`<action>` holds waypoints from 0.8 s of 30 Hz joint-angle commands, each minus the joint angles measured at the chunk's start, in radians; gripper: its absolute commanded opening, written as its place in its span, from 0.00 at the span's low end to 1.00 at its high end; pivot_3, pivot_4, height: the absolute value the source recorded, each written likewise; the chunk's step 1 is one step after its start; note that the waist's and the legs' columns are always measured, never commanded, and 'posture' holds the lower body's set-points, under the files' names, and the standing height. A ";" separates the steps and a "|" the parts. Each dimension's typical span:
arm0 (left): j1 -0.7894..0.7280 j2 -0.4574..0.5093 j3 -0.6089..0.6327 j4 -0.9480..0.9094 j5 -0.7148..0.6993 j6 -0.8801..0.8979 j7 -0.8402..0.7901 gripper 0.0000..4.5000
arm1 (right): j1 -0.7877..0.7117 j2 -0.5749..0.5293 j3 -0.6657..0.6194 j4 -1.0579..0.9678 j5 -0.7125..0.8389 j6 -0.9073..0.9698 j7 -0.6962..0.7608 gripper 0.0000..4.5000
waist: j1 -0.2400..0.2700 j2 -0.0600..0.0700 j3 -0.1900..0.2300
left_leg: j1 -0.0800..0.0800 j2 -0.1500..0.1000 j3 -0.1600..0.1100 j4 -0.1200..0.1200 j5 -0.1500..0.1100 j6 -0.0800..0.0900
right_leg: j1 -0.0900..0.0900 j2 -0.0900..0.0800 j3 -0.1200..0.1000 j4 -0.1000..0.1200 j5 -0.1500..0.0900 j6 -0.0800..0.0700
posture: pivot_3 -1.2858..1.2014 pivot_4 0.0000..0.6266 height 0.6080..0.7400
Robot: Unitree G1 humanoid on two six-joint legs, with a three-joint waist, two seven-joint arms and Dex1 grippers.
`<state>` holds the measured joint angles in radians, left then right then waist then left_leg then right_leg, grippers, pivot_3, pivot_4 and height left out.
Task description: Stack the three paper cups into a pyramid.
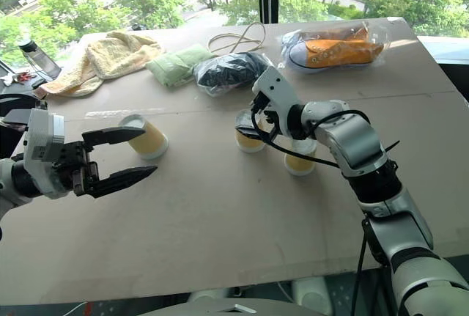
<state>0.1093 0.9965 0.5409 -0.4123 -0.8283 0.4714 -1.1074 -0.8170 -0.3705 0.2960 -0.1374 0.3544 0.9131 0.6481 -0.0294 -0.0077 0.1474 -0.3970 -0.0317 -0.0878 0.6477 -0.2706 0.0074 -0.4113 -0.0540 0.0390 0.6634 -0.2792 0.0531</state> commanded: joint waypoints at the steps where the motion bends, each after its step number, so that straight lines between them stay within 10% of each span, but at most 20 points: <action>1: -0.007 -0.001 0.044 0.004 -0.019 0.009 -0.017 0.98 | -0.040 0.016 -0.003 0.006 -0.015 -0.004 0.000 1.00 | -0.004 0.000 0.000 | 0.000 0.000 0.000 0.000 0.000 0.000 | 0.000 0.000 0.000 0.000 0.000 0.000 | 0.52 0.24 1.00; 18: -0.042 -0.031 0.063 0.037 0.007 -0.016 -0.046 0.98 | -0.040 0.071 0.039 0.088 -0.089 -0.037 -0.003 1.00 | -0.015 -0.001 0.000 | 0.000 0.000 0.000 0.000 0.000 0.000 | 0.000 0.000 -0.001 0.001 0.000 0.000 | 0.52 0.24 1.00; 24: -0.037 -0.043 0.064 0.031 0.016 -0.024 -0.046 1.00 | -0.046 0.075 0.045 0.100 -0.108 -0.056 0.011 0.49 | -0.015 -0.001 0.000 | 0.000 0.000 0.000 0.000 0.000 0.000 | -0.001 0.000 -0.001 0.001 0.000 0.000 | 0.52 0.24 1.00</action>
<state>0.0747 0.9541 0.5735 -0.3704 -0.8137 0.4692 -1.1492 -0.8389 -0.3026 0.3447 -0.0189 0.2524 0.8839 0.6509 -0.0448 -0.0085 0.1470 -0.3969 -0.0317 -0.0875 0.6479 -0.2705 0.0072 -0.4118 -0.0538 0.0380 0.6644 -0.2791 0.0533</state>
